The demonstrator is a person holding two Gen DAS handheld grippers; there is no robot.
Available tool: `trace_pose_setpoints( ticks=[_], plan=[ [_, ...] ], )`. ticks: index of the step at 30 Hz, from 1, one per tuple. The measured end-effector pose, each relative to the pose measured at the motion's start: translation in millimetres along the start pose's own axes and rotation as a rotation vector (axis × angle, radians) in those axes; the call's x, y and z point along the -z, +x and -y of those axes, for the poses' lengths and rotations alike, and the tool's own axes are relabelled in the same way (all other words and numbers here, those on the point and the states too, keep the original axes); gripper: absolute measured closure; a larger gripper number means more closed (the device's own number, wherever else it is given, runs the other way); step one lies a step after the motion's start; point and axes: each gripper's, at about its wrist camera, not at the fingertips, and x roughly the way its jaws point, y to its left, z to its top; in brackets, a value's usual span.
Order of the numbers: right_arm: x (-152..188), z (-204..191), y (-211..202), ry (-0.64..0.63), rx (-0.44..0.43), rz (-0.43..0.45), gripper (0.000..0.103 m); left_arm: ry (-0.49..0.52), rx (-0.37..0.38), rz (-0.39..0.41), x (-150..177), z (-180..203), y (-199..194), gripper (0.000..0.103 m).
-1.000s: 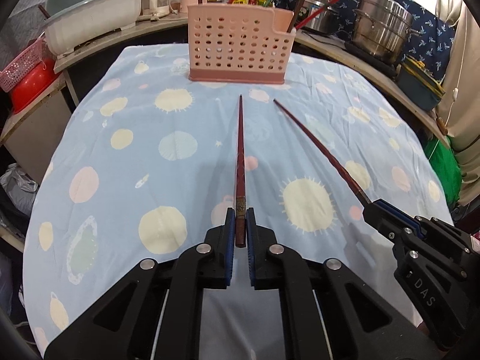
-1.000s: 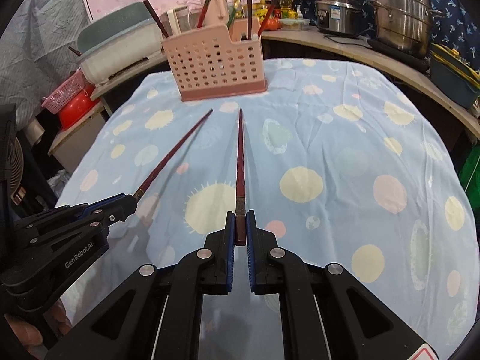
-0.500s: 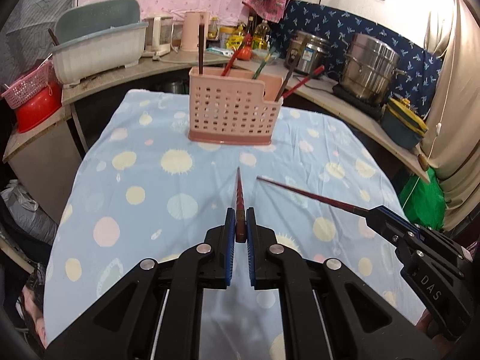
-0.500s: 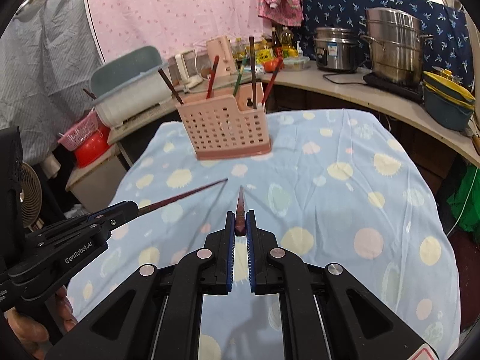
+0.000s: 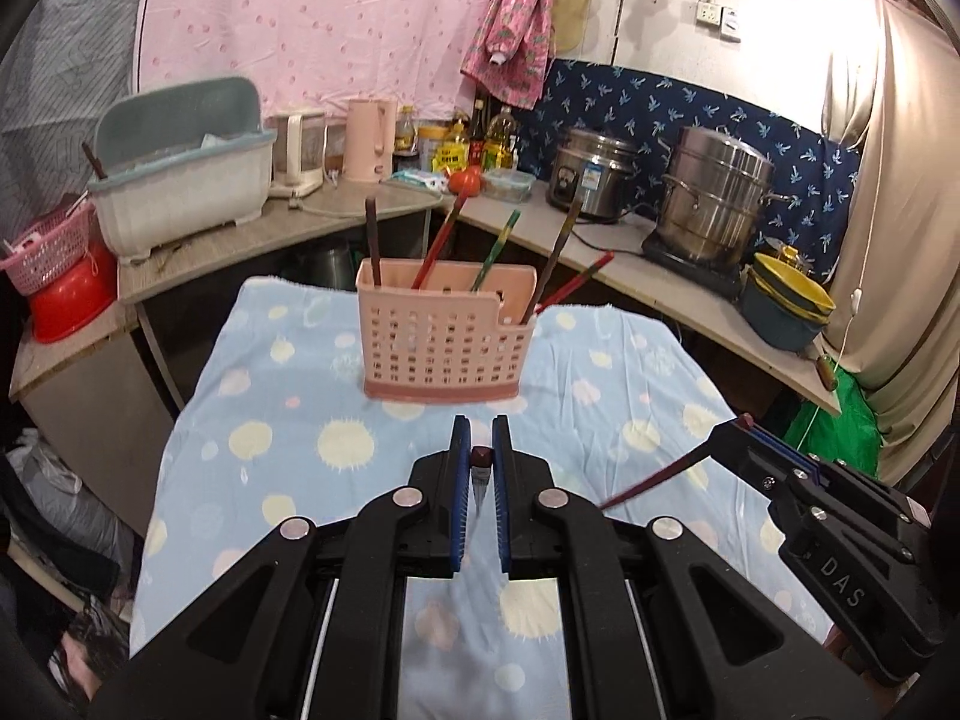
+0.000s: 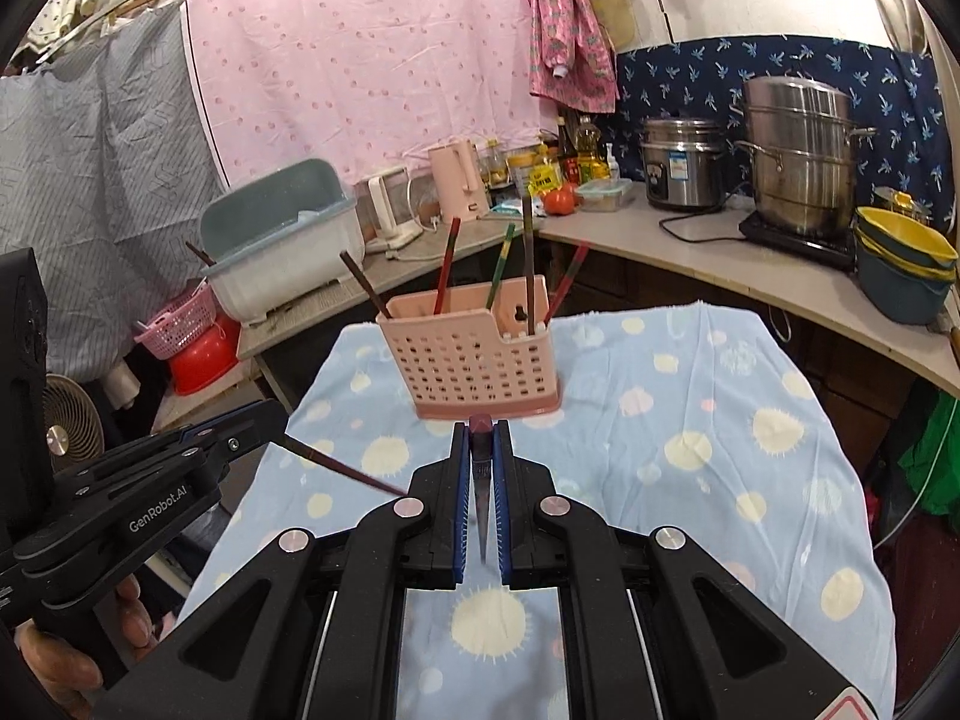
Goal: Organize utensils
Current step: 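Lift both chopsticks and lower them tip-first into the pink holder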
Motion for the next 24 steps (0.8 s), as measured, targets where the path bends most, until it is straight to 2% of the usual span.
trace_pose_setpoints(
  ticks=[9, 17, 20, 24],
  plan=[
    [-55.6, -4.8, 8.0, -0.02, -0.012, 0.068, 0.096, 0.037, -0.013, 0.085, -59.3, 1.9, 1.2, 0.098],
    [-123.3, -18.8, 26.0, -0.069, -0.001, 0.149, 0.096, 0.078, -0.047, 0.182, -123.9, 3.9, 3.9, 0.1],
    [-131.8, -21.5, 30.6, -0.073, 0.0, 0.158, 0.096, 0.071, -0.05, 0.193, -136.1, -1.2, 5.3, 0.1],
    [-113.7, -18.5, 34.5, -0.068, -0.001, 0.136, 0.096, 0.049, -0.051, 0.146, -120.6, -15.1, 21.3, 0.099]
  ],
)
